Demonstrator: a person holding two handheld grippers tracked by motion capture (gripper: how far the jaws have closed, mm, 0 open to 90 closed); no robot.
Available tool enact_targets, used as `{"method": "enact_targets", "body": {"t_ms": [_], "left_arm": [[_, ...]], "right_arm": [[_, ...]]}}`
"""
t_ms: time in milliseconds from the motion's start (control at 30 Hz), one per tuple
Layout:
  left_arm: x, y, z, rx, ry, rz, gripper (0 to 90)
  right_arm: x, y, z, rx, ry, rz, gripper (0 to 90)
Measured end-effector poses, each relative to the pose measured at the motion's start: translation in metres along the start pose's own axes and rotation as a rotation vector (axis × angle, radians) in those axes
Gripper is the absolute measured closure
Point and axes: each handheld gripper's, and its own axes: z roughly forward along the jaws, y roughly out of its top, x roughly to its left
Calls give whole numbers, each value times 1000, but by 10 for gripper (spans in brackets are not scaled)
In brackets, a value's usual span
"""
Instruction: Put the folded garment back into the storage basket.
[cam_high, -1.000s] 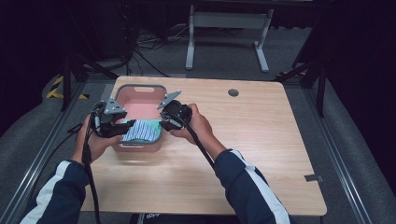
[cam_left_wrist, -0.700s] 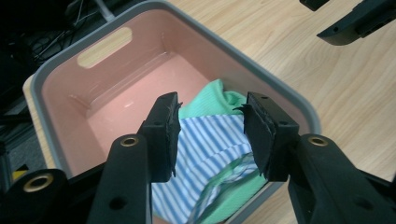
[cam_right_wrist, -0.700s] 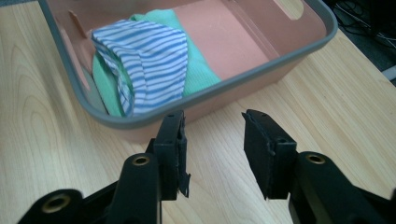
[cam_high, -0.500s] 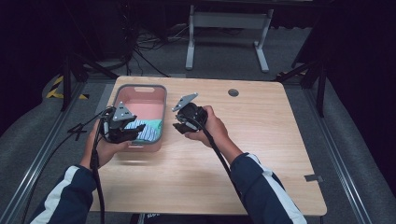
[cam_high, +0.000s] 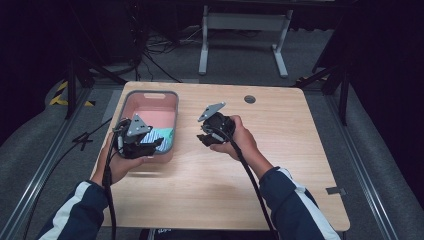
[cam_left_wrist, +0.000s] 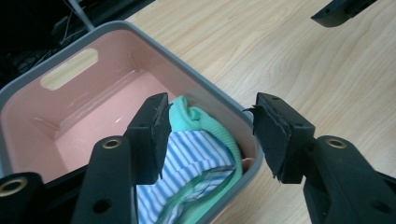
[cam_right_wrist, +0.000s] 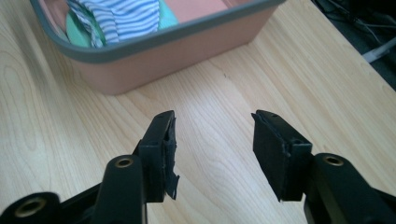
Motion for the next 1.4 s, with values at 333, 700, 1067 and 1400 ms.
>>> {"method": "enact_targets", "body": {"t_ms": [333, 700, 1067, 1400], "left_arm": [[-17, 1, 8, 0, -41, 21, 345], [-41, 5, 26, 48, -119, 78, 234], [-61, 8, 33, 33, -148, 138, 191], [-81, -3, 46, 43, -177, 202, 187]], "right_arm": [[-9, -23, -15, 20, -11, -6, 487], [-15, -52, -27, 11, -37, 16, 431], [-14, -82, -36, 20, -65, 15, 353], [-17, -113, -42, 46, -89, 51, 323]]}}
